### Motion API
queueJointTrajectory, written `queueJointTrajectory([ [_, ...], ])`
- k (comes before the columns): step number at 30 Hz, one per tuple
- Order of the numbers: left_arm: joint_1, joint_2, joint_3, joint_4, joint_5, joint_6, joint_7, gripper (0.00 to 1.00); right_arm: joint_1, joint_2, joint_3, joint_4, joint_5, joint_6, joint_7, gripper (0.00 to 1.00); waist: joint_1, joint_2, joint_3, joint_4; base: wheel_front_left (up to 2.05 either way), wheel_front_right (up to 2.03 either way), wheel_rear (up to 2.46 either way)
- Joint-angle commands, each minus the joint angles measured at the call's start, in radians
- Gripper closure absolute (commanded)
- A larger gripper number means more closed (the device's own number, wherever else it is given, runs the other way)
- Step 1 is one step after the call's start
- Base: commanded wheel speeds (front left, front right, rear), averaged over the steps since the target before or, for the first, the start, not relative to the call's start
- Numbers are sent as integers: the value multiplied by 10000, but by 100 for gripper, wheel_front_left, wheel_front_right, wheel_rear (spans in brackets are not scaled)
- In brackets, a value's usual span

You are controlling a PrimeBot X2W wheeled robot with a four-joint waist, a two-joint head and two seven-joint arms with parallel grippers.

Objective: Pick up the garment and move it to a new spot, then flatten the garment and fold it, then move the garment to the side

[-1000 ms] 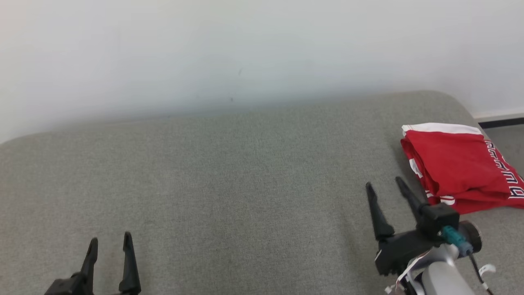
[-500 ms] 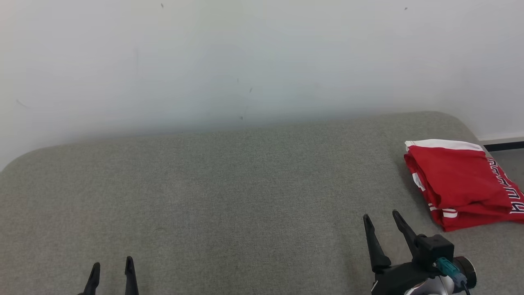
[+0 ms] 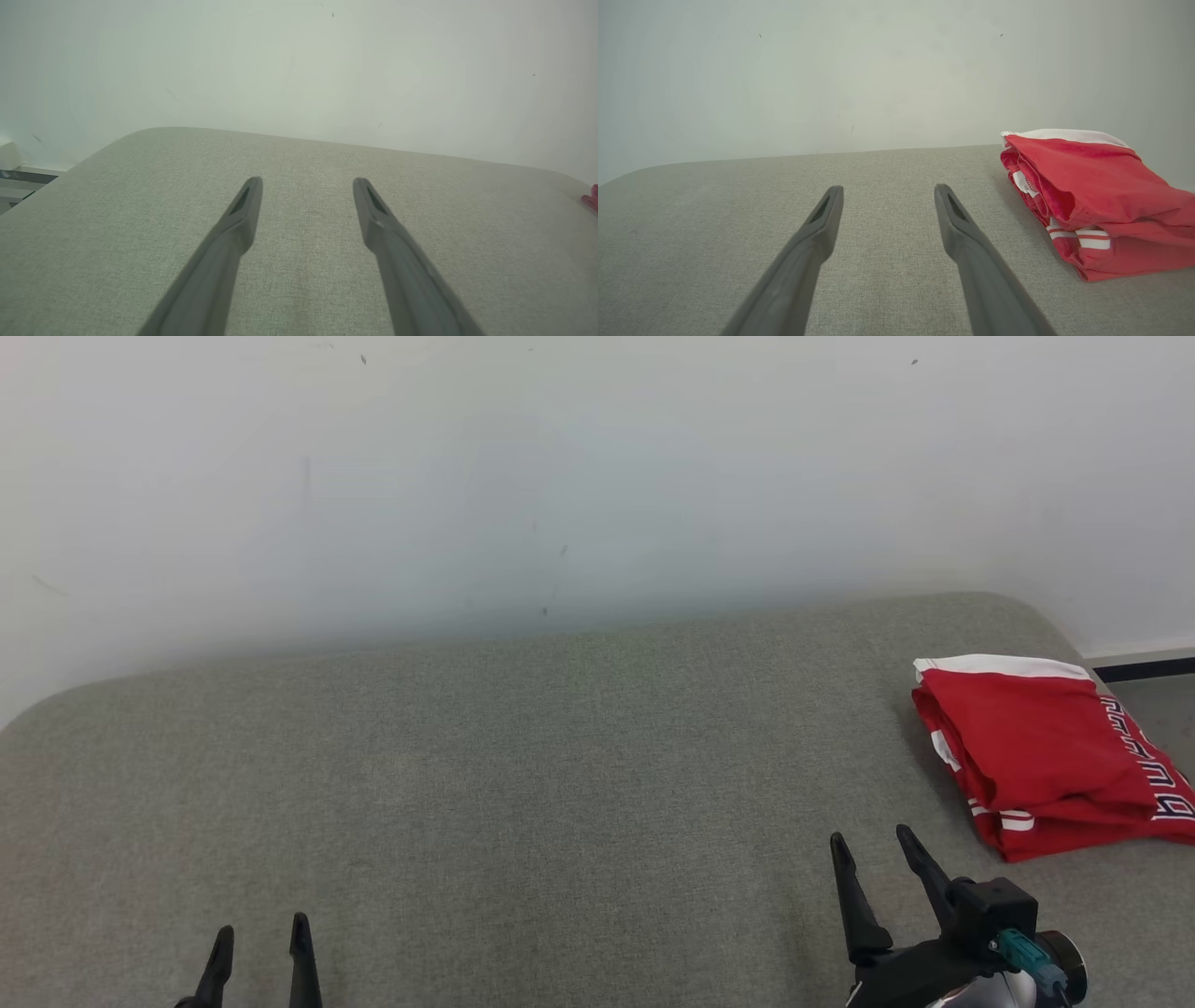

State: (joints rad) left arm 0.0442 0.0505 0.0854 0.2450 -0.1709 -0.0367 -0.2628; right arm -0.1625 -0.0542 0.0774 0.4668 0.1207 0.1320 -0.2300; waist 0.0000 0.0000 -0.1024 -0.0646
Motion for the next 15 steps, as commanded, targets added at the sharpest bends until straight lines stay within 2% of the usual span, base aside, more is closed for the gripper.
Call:
queueJointTrajectory([
  [1, -91, 2, -10, -45, -81, 2, -19, 0, 135, 26, 8, -19, 65, -32, 26, 0, 0, 0, 5, -26, 0, 0, 0],
  [15, -120, 2, -72, -188, -156, 45, -19, 0, 152, 45, 6, -111, 135, -32, 118, 0, 0, 0, 51, -39, 0, 0, 0],
])
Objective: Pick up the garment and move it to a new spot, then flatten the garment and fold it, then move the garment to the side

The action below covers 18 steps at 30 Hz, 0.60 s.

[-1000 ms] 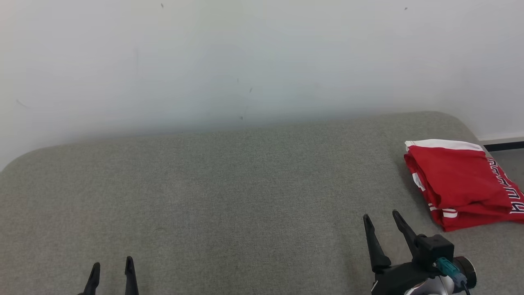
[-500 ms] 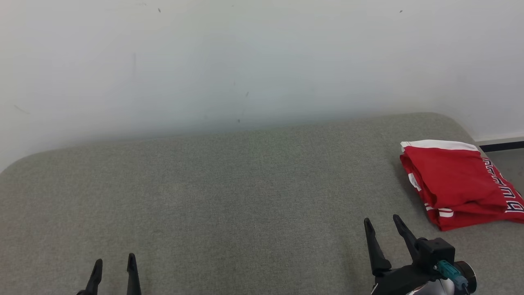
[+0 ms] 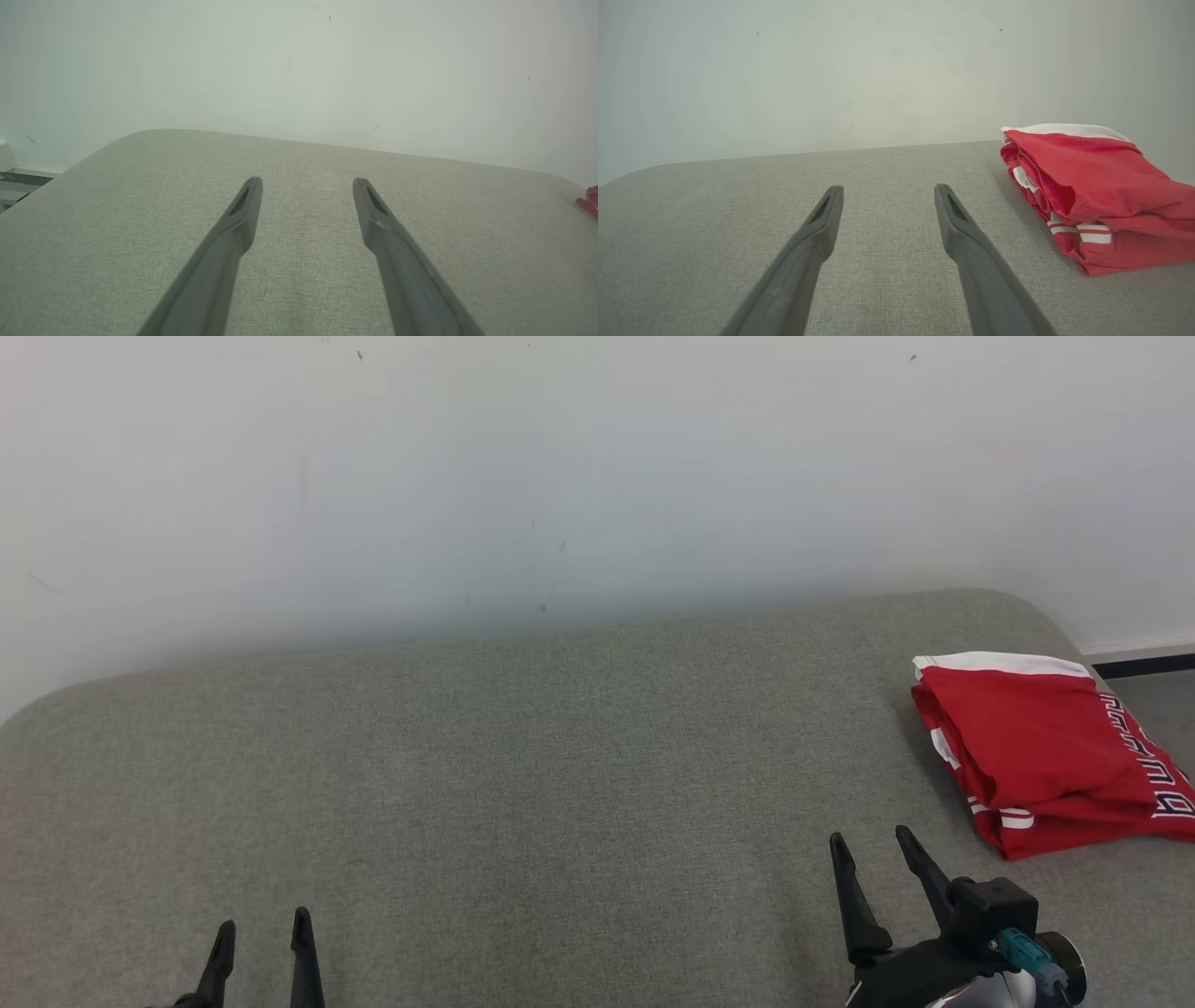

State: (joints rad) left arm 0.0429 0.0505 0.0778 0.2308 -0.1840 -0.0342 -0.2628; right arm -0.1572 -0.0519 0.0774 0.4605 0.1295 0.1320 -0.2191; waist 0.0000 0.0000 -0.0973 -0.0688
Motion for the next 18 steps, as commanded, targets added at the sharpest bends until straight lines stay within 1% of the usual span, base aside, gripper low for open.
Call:
queueJointTrajectory([
  [1, -102, 2, 2, -43, -23, 20, -19, 0, 88, 21, 12, -50, 65, -32, 16, 0, 0, 0, -1, 7, 0, 0, 0],
  [7, -87, 2, 6, -45, -63, -1, -19, 0, 53, 23, 51, -19, 129, -32, 3, 0, 0, 0, 7, 22, 0, 0, 0],
  [8, 12, -6, -3, 32, -13, -12, 1, 100, 9, 4, 41, 39, 57, 0, 2, 100, 0, 0, 6, 23, 0, 0, 0],
  [12, 207, -80, 11, 416, -70, -16, 73, 100, 336, 4, 9, 374, 117, 0, 64, 100, 0, 0, 10, 27, 0, 0, 0],
  [18, -34, -72, 133, 491, -1237, -97, 467, 100, 266, 5, -230, 236, 1331, -1, 408, 100, 0, 0, 56, 58, 0, 0, 0],
])
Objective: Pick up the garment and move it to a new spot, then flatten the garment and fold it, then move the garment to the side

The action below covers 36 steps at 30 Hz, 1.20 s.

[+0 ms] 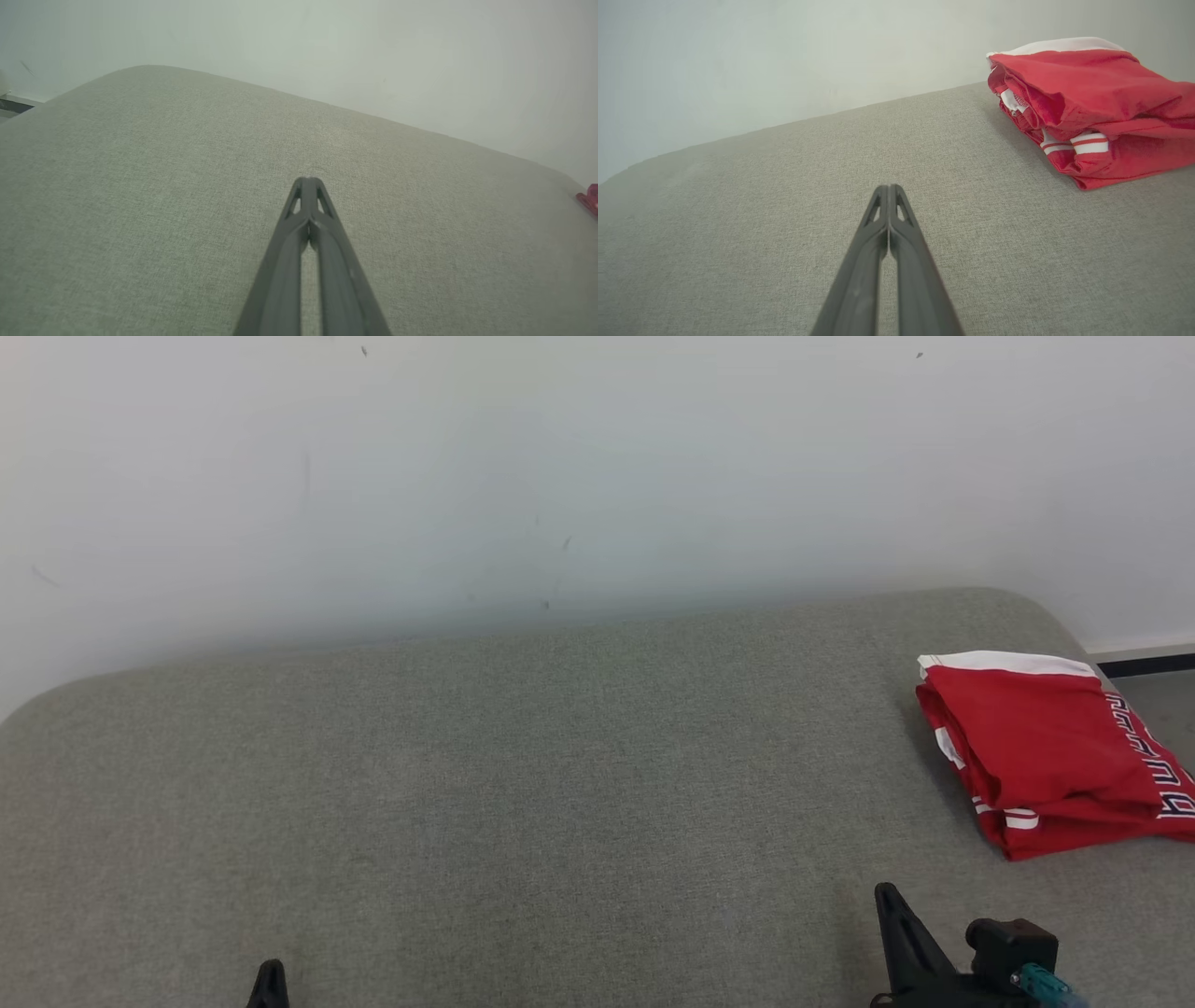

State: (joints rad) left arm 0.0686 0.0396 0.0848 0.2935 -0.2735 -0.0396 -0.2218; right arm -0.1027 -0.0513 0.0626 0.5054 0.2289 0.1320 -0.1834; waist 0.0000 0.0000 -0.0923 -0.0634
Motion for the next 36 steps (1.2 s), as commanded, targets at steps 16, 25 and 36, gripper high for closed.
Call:
queueJointTrajectory([
  [16, -582, 57, 42, -290, -3155, -235, 697, 100, -201, 1, -390, -797, 3244, -4, 622, 100, 0, 0, 132, 89, 0, 0, 0],
  [25, -736, 67, 72, -319, -4370, -319, 1012, 100, -196, 2, -553, -1023, 4501, -6, 898, 100, 0, 0, 194, 132, 0, 0, 0],
  [36, -936, 77, 114, -350, -5879, -417, 1405, 100, -196, 3, -757, -1288, 6052, -8, 1244, 100, 0, 0, 280, 190, 0, 0, 0],
])
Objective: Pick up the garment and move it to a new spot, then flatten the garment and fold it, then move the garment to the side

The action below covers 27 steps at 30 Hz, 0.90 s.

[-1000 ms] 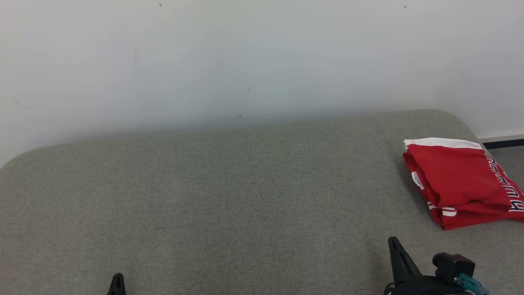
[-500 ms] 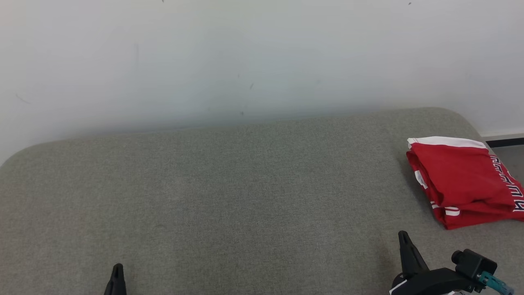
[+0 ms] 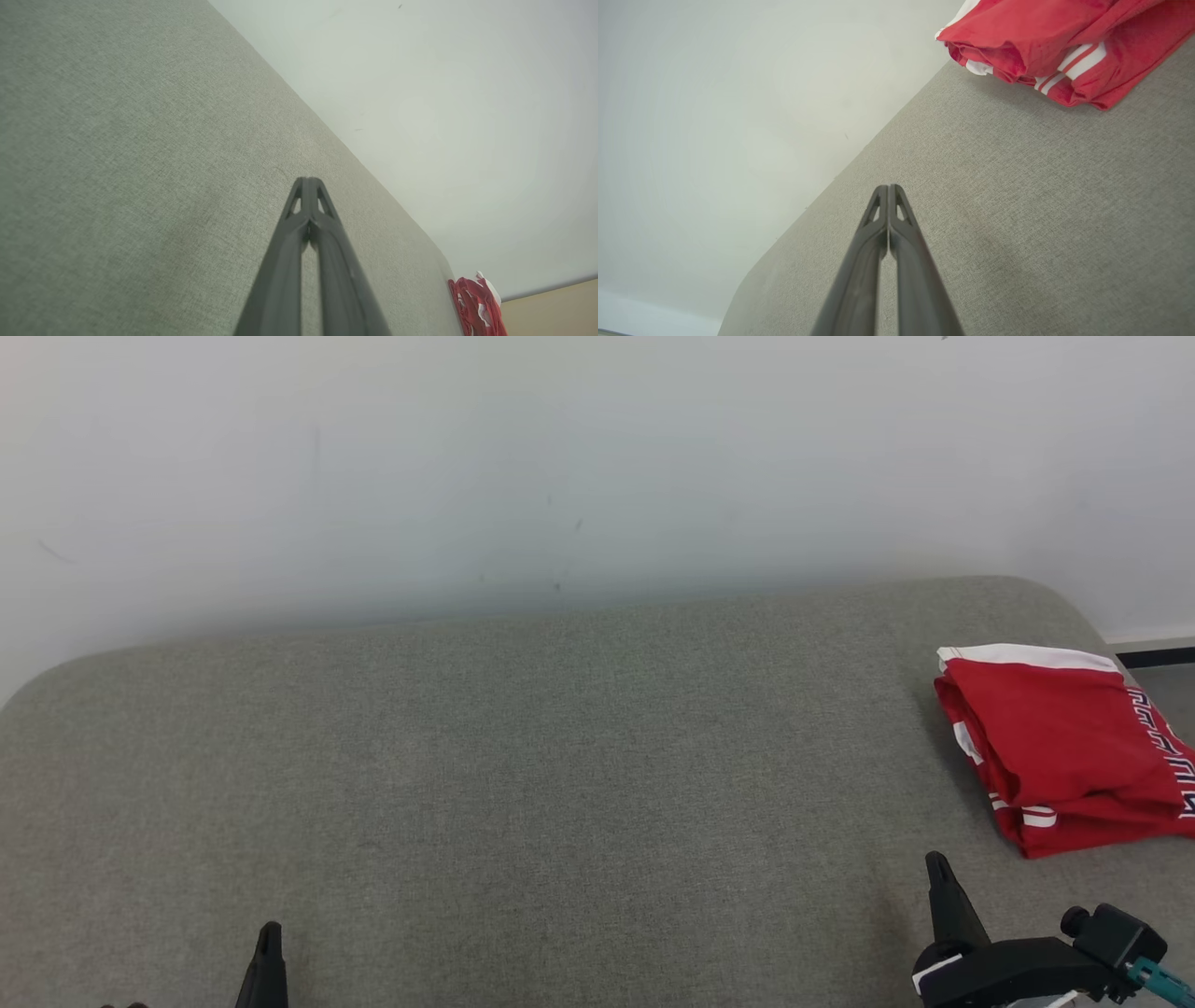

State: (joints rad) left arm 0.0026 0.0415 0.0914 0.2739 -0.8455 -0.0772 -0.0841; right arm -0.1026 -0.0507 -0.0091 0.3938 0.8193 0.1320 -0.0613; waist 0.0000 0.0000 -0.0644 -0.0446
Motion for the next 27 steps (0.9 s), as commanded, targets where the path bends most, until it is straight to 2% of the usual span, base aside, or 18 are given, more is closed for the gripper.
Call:
queueJointTrajectory([
  [1, -297, 59, 53, -158, -275, -48, 61, 100, -197, -2, -59, -197, 282, -8, 58, 100, 0, 0, 9, 7, 0, 0, 0],
  [27, -667, 82, 130, -203, -3127, -244, 812, 100, -193, -1, -453, -693, 3207, -13, 711, 100, 0, 0, 204, 139, 0, 0, 0],
])
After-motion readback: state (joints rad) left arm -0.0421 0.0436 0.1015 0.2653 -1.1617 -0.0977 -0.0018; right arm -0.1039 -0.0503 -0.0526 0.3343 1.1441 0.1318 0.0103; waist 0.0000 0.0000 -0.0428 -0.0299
